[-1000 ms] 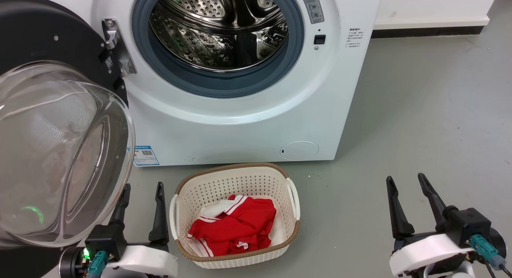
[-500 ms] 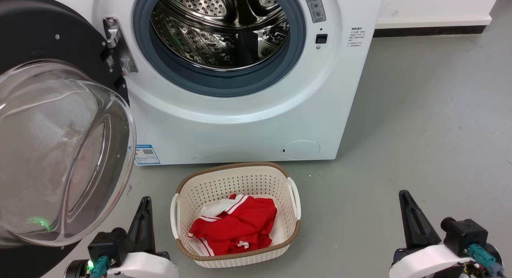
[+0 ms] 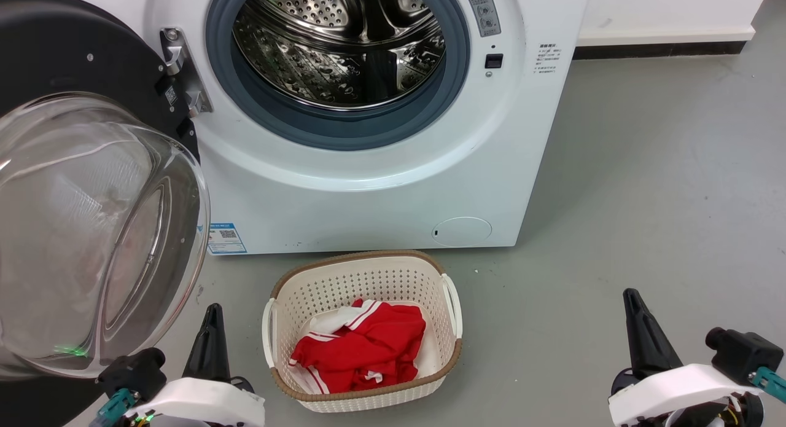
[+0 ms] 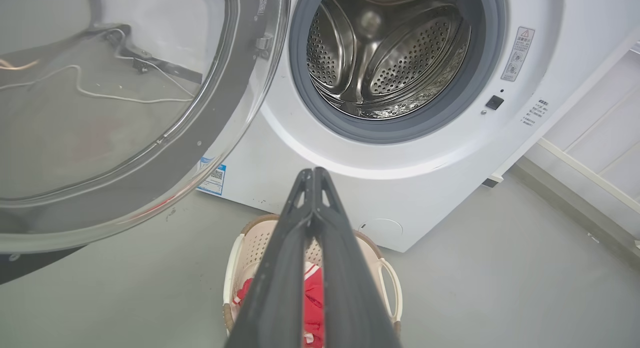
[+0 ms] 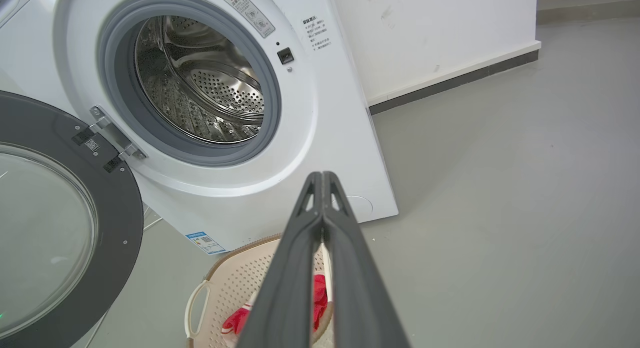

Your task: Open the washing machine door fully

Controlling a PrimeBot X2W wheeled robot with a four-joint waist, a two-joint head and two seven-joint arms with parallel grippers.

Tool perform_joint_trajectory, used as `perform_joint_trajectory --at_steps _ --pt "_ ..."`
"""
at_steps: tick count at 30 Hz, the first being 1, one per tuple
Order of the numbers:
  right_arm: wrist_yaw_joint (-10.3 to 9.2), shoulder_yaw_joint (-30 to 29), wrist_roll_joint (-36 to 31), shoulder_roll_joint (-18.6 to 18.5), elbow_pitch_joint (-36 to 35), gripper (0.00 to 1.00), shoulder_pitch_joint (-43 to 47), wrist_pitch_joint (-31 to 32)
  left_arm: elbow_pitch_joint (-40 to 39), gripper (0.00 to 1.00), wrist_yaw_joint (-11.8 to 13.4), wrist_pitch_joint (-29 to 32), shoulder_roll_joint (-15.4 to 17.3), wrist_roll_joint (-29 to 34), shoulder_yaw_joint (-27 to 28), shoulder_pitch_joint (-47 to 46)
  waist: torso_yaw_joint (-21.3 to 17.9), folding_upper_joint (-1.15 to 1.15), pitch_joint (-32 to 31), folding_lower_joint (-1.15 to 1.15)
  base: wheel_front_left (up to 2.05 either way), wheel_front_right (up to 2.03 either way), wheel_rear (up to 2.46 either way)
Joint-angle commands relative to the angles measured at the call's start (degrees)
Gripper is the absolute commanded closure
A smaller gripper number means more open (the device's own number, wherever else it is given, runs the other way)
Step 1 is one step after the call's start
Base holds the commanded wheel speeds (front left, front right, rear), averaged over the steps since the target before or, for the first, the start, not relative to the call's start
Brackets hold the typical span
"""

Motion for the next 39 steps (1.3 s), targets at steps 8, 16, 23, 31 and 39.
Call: perform_joint_trajectory --at_steps 8,16,23,31,39 --pt "-0.01 -0.69 9.38 -0.55 -0.18 1.00 -2.11 1.60 -0.34 1.00 -0.85 2.05 0.10 -8.93 0.64 -2.13 0.04 0.00 -0.12 0.00 0.00 0.00 0.00" --pt "-0.01 -1.16 16.66 -0.67 0.25 1.00 -2.59 3.03 0.04 1.00 -1.37 3.80 0.05 -15.99 1.13 -2.66 0.07 0.00 -0.23 0.00 0.00 0.00 0.00" --pt "-0.01 -1.56 22.49 -0.74 0.60 1.00 -3.10 4.18 0.35 1.00 -1.77 5.22 0.02 -21.66 1.53 -3.16 0.11 0.00 -0.33 0.00 0.00 0.00 0.00" --pt "-0.01 -1.98 27.91 -0.79 0.94 1.00 -3.45 5.26 0.64 1.00 -2.14 6.52 -0.02 -26.95 1.88 -3.61 0.14 0.00 -0.43 0.00 0.00 0.00 0.00" --pt "-0.01 -2.44 33.65 -0.82 1.29 1.00 -3.97 6.49 0.96 1.00 -2.62 7.94 -0.06 -32.56 2.29 -4.02 0.18 0.00 -0.54 0.00 0.00 0.00 0.00"
